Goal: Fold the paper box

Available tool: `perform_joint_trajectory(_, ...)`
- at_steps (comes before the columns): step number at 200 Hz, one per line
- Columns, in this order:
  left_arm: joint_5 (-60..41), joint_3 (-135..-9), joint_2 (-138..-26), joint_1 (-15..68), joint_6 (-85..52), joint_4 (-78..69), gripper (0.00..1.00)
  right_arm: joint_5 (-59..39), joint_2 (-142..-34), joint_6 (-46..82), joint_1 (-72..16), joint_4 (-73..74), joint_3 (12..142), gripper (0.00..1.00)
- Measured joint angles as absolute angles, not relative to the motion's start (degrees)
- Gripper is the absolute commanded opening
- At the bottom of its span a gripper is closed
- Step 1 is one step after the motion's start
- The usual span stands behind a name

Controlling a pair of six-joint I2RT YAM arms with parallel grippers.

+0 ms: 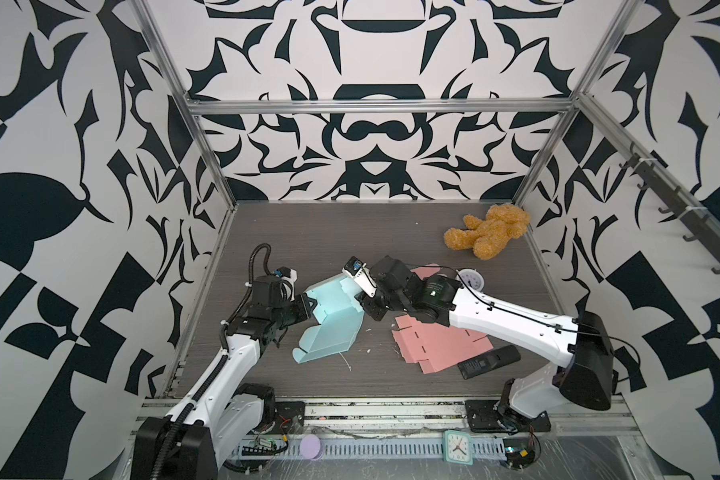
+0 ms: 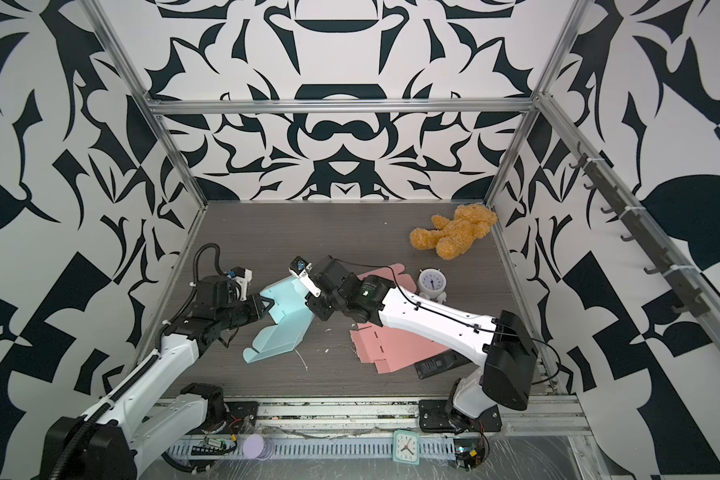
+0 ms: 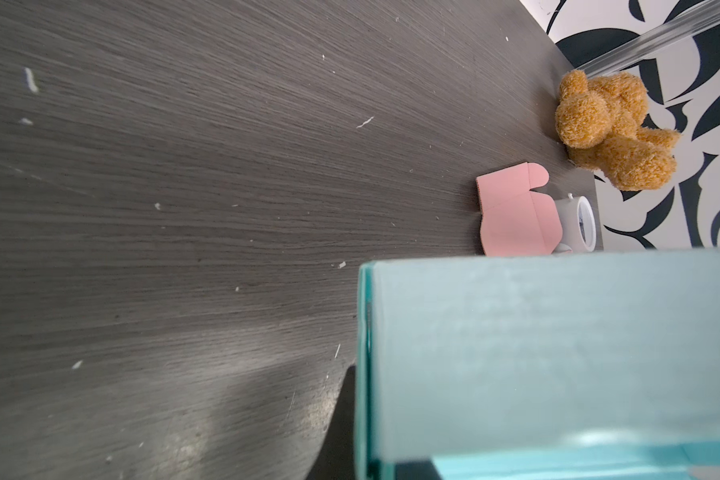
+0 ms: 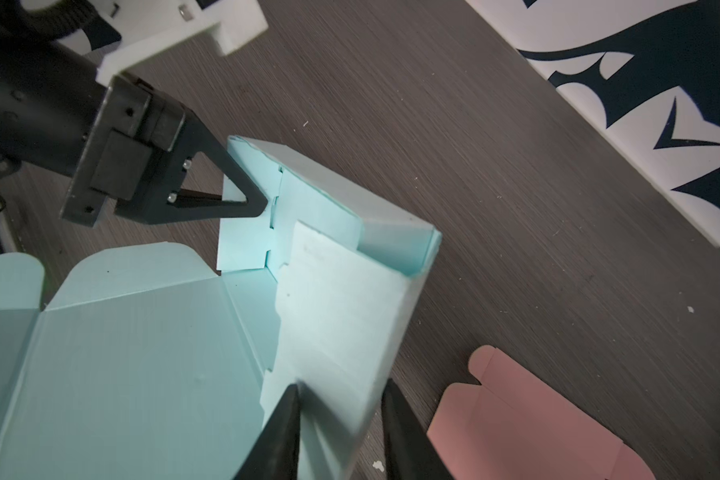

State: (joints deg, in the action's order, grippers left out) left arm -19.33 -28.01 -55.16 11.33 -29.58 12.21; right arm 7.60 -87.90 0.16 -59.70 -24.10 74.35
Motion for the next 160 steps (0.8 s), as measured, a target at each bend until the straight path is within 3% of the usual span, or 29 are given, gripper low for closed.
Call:
perform_joint_trajectory(51, -14.3, -28.0, -54.1, 14.0, -32.4, 12.2, 0.04, 15.1, -90.4, 0.2, -61.8, -26.7, 77.8, 0.38)
perform_joint_trajectory(105, -2.4, -28.0, -51.2, 21.4, -36.7, 12.4, 0.01, 20.0, -93.5, 0.2, -62.1, -26.9, 78.9, 0.33)
perform_joint_trajectory(160, 10.3, -27.9, -48.6, 30.2, -41.5, 15.3, 0.0, 25.4, -96.7, 0.2, -62.7, -25.5, 78.9, 0.36)
